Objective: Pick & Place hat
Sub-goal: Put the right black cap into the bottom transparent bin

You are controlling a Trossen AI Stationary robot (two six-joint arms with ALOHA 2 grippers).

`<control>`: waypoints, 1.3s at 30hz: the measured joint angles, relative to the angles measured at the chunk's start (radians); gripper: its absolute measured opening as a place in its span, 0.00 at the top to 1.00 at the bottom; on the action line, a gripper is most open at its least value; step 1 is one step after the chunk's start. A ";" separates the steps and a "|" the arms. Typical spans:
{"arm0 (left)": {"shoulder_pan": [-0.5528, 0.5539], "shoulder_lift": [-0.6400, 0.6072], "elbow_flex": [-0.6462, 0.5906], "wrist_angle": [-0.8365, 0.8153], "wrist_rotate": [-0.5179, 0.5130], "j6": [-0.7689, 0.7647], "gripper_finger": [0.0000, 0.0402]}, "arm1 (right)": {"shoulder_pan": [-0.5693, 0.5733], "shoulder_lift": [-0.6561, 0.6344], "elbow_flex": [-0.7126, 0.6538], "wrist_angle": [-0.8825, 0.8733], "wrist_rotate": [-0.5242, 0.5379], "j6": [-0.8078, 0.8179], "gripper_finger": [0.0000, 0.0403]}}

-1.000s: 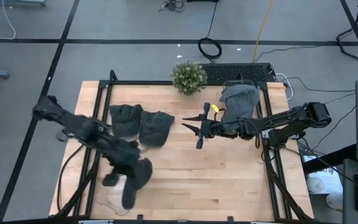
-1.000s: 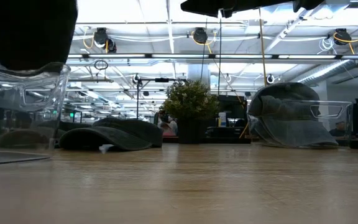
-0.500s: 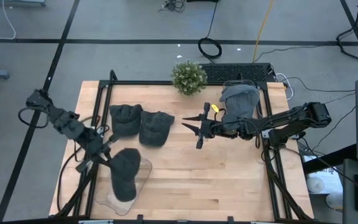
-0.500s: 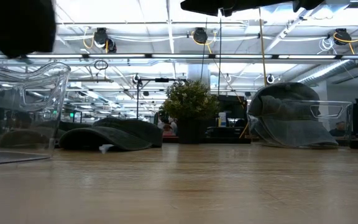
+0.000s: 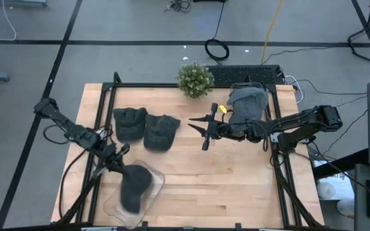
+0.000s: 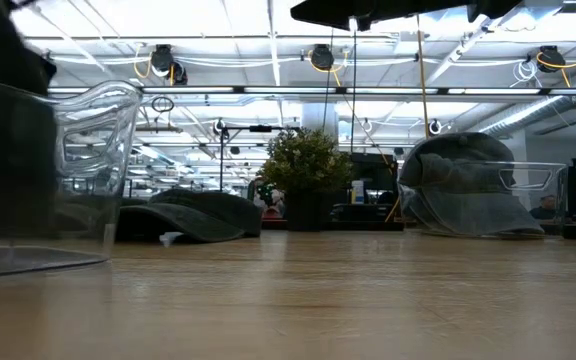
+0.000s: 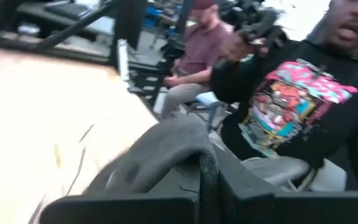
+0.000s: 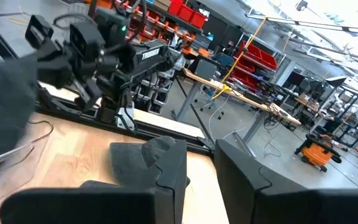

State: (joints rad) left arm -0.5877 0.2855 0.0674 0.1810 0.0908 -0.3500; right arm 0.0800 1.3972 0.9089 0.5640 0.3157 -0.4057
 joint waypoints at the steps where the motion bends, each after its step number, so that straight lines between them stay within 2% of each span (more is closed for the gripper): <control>1: 0.000 0.000 -0.007 0.001 -0.017 -0.012 0.98 | -0.001 0.000 0.000 0.000 0.000 0.001 0.81; 5: 0.000 0.001 -0.015 0.001 -0.066 -0.029 0.98 | -0.001 0.000 0.000 0.000 0.000 0.001 0.81; 10: 0.001 0.001 -0.015 -0.075 -0.107 -0.056 0.95 | -0.001 0.000 0.000 0.000 -0.001 0.001 0.81; 14: 0.000 0.002 -0.015 -0.084 -0.114 -0.065 0.98 | -0.001 0.000 0.000 0.000 -0.003 0.001 0.81; 17: 0.000 0.001 -0.015 -0.131 -0.123 -0.163 0.96 | -0.001 0.000 0.000 0.000 -0.003 0.001 0.81; 21: 0.000 0.003 -0.013 -0.272 -0.173 -0.399 0.90 | -0.001 0.000 0.000 0.000 -0.003 0.001 0.81; 24: 0.001 0.025 -0.008 -0.284 -0.175 -0.497 0.90 | -0.001 0.000 0.000 -0.001 -0.003 0.000 0.81; 33: 0.002 0.027 -0.008 -0.284 -0.161 -0.634 0.93 | -0.001 0.000 0.000 -0.012 -0.004 -0.002 0.81; 39: 0.002 0.027 -0.008 -0.280 -0.159 -0.803 0.93 | -0.001 0.000 0.000 -0.016 -0.004 -0.002 0.81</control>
State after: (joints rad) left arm -0.5858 0.3122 0.0593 -0.0994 -0.0681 -1.1527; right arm 0.0792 1.3972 0.9092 0.5480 0.3113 -0.4078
